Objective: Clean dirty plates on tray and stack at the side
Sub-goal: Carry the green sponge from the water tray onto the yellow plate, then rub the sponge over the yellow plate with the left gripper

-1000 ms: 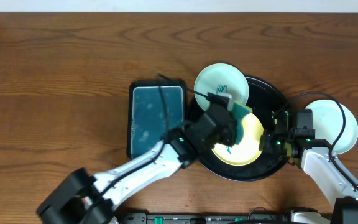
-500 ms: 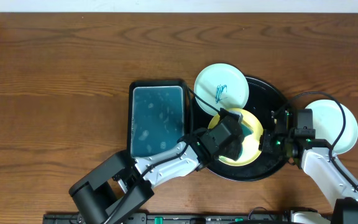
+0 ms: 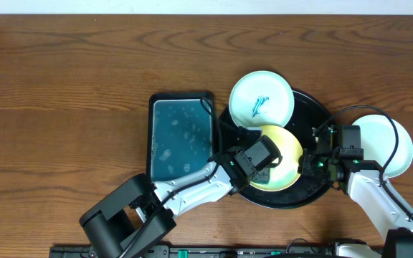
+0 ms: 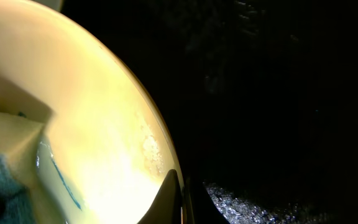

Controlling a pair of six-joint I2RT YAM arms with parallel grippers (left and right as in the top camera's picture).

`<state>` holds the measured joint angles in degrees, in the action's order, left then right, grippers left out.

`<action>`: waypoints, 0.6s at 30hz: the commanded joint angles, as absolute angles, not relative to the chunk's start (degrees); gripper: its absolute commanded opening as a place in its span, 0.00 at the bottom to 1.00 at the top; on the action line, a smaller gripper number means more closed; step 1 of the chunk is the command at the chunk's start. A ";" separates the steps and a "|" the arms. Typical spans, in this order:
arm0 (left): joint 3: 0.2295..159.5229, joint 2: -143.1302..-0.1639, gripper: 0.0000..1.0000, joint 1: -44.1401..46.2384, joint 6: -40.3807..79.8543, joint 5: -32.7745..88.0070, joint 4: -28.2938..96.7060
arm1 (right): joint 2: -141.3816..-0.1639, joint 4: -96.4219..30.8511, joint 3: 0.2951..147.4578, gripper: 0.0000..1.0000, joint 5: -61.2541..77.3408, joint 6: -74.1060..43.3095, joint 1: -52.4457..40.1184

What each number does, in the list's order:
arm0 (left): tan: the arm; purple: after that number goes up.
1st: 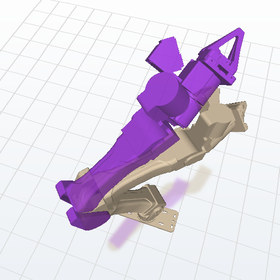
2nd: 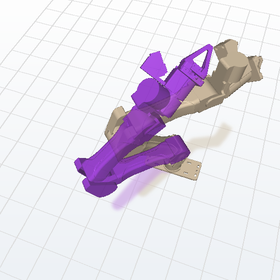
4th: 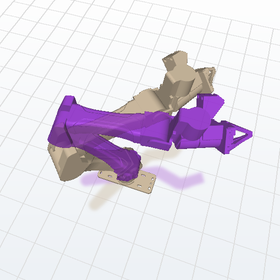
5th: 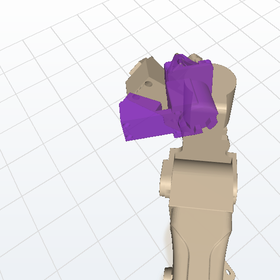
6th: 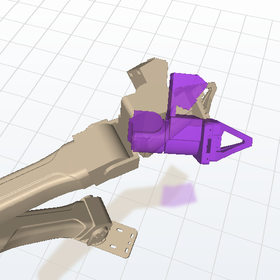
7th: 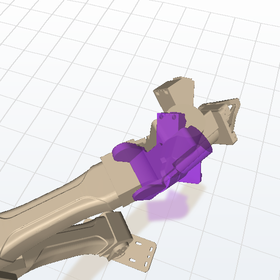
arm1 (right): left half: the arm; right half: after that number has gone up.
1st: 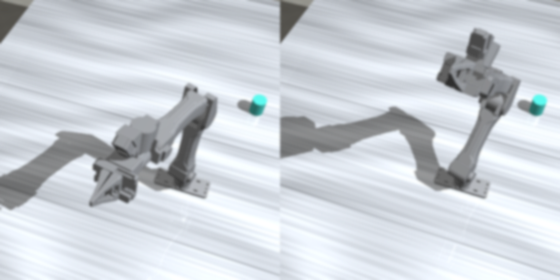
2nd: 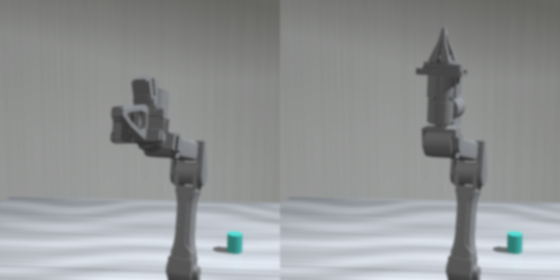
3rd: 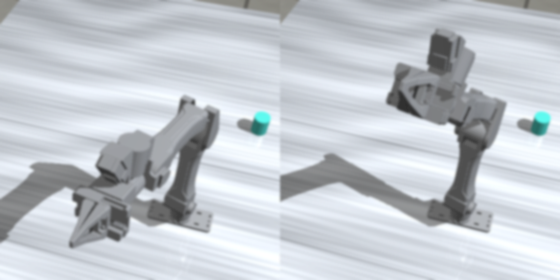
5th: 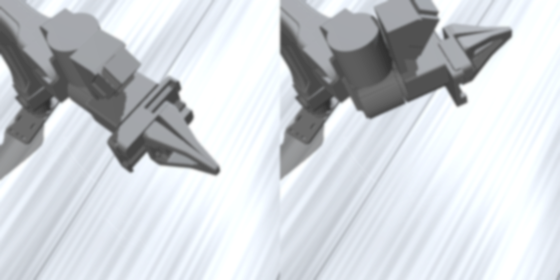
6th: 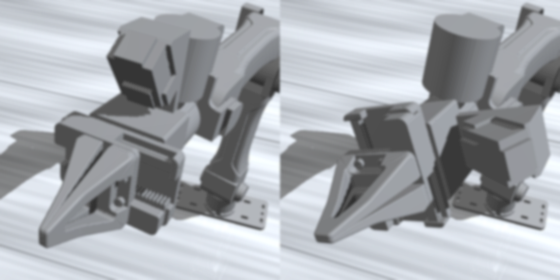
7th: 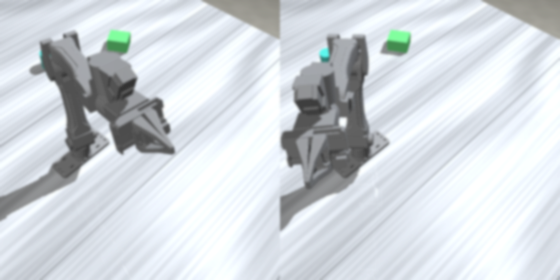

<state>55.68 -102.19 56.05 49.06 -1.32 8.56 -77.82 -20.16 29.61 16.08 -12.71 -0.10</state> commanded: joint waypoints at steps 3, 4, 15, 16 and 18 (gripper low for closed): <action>53.76 -103.50 0.08 55.79 54.74 -2.11 11.92 | -78.02 -20.99 28.75 0.01 13.54 -11.92 -0.86; 53.82 -103.50 0.08 55.79 54.70 -0.82 11.49 | -78.02 -20.99 28.75 0.01 13.56 -11.92 -0.86; 54.89 -102.91 0.08 55.81 50.61 5.74 11.60 | -78.02 -20.99 28.75 0.01 13.56 -11.92 -0.86; 54.96 -102.72 0.07 55.81 50.41 6.09 11.55 | -78.02 -21.06 28.75 0.01 13.58 -11.92 -0.86; 55.11 -102.13 0.07 55.81 50.13 6.50 11.53 | -78.02 -21.21 28.75 0.01 13.58 -11.92 -0.86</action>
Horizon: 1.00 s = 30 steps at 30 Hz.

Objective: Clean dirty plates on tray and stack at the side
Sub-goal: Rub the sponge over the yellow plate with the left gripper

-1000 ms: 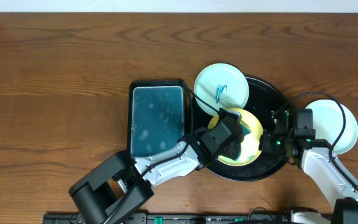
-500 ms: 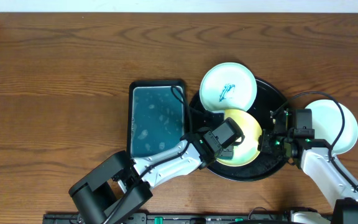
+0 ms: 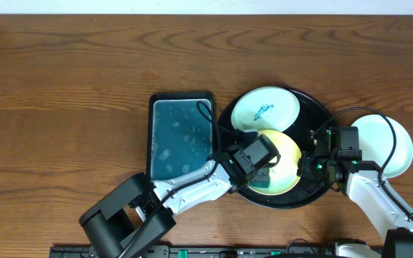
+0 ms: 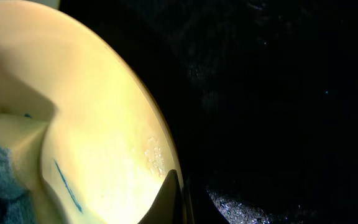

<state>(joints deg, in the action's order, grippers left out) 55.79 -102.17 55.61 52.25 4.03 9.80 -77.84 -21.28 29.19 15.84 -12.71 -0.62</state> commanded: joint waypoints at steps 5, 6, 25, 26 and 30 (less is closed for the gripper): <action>55.18 -100.25 0.07 55.81 48.95 6.46 11.05 | -78.02 -21.19 28.75 0.01 13.58 -11.92 -0.86; 55.18 -99.96 0.07 55.81 48.36 6.48 10.41 | -78.02 -21.19 28.75 0.01 13.58 -11.92 -0.86; 55.16 -99.98 0.08 55.81 45.67 2.31 3.09 | -78.00 -22.24 28.77 0.01 21.32 -11.05 -0.86; 55.16 -99.98 0.08 55.81 45.67 2.31 3.11 | -78.00 -22.33 28.77 0.01 21.32 -11.05 -0.86; 55.09 -99.98 0.08 55.81 45.67 2.28 4.56 | -78.00 -22.28 28.77 0.01 21.30 -11.05 -0.86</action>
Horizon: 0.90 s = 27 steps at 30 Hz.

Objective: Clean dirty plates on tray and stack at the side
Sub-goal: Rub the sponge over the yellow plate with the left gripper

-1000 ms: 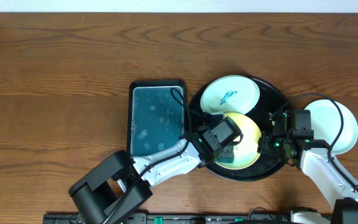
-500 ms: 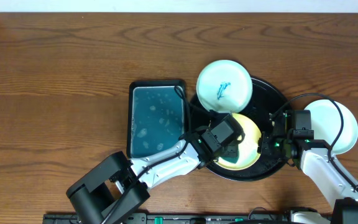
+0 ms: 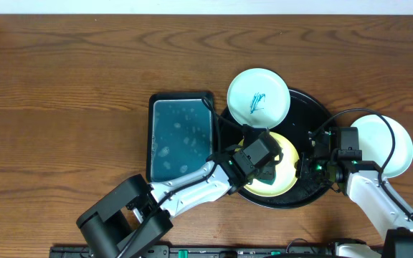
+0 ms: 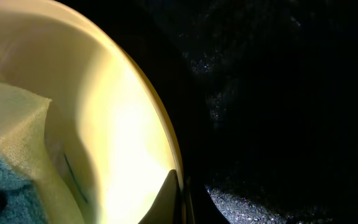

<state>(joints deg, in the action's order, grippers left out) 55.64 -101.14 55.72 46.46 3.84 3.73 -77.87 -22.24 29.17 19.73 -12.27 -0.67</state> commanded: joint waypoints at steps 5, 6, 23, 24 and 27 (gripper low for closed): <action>55.09 -100.27 0.08 55.68 43.27 -5.02 11.46 | -78.00 -22.28 28.77 0.01 21.28 -11.05 -0.84; 55.09 -100.29 0.08 55.53 41.58 -7.46 12.91 | -78.00 -22.26 28.77 0.01 21.28 -11.05 -0.86; 55.09 -100.92 0.08 54.41 30.61 1.30 1.91 | -78.00 -22.09 28.77 0.01 21.28 -11.05 -0.86; 55.09 -101.30 0.08 54.68 31.33 1.32 1.21 | -78.00 -22.09 28.77 0.01 21.28 -11.05 -0.86; 55.09 -103.02 0.08 55.75 31.81 1.37 -0.62 | -78.00 -22.09 28.77 0.01 21.28 -11.05 -0.86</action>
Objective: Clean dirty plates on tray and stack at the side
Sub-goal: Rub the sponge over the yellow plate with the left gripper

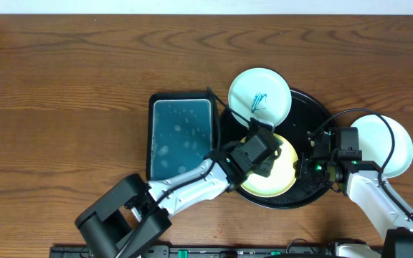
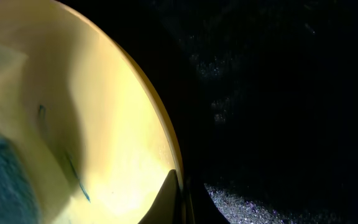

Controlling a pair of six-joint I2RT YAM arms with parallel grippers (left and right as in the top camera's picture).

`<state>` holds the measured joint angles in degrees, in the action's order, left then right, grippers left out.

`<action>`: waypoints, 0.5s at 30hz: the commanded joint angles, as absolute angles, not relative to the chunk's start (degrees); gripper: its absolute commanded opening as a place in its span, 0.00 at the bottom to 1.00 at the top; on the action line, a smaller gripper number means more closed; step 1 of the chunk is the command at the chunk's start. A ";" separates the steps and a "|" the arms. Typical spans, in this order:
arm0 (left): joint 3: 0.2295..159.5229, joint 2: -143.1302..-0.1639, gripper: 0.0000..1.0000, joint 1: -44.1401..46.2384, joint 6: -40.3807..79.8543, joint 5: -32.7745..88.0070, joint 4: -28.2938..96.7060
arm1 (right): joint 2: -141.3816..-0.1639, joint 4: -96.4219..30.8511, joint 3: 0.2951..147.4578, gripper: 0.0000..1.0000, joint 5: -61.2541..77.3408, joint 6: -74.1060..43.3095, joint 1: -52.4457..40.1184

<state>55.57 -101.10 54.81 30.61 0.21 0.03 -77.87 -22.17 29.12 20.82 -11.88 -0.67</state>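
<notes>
A yellow plate lies on the round black tray. My right gripper is shut on its right rim; in the wrist view the right gripper has one finger inside the yellow plate and one outside. Thin blue marks remain on the plate. My left gripper is over the plate's far left part, shut on a yellow-and-blue sponge that rests on the plate. A white plate with blue scribbles sits at the tray's far left rim.
A clean white plate lies on the table right of the tray, partly under my right arm. A teal-filled rectangular black basin stands just left of the tray. The left arm's cable runs over the tray's left edge.
My left gripper and the sponge have shifted from the plate's middle toward its far left part. The right gripper still clamps the rim, and the blue marks still show.
Throughout, my right gripper stayed shut on the yellow plate's rim while the left one stood with the sponge at different spots on the plate: middle, nearer, middle, now far left. The scribbled white plate shifted slightly nearer, then back. The blue streak on the yellow plate persists.
</notes>
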 commanded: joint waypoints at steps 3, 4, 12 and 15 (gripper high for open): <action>55.09 -104.49 0.08 57.06 31.75 2.09 -1.04 | -78.00 -22.09 28.77 0.01 21.28 -11.03 -0.86; 55.09 -104.84 0.08 57.58 31.68 3.46 -0.99 | -78.00 -22.09 28.77 0.01 21.28 -11.03 -0.86; 55.11 -105.19 0.08 58.50 29.10 9.23 6.72 | -78.00 -22.09 28.77 0.01 21.28 -11.00 -0.86; 55.11 -105.10 0.08 56.66 29.39 3.86 11.68 | -78.00 -22.06 28.77 0.01 21.28 -11.00 -0.86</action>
<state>56.77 -103.94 57.76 30.37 5.85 7.05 -77.93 -22.44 28.99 20.60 -11.66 -0.67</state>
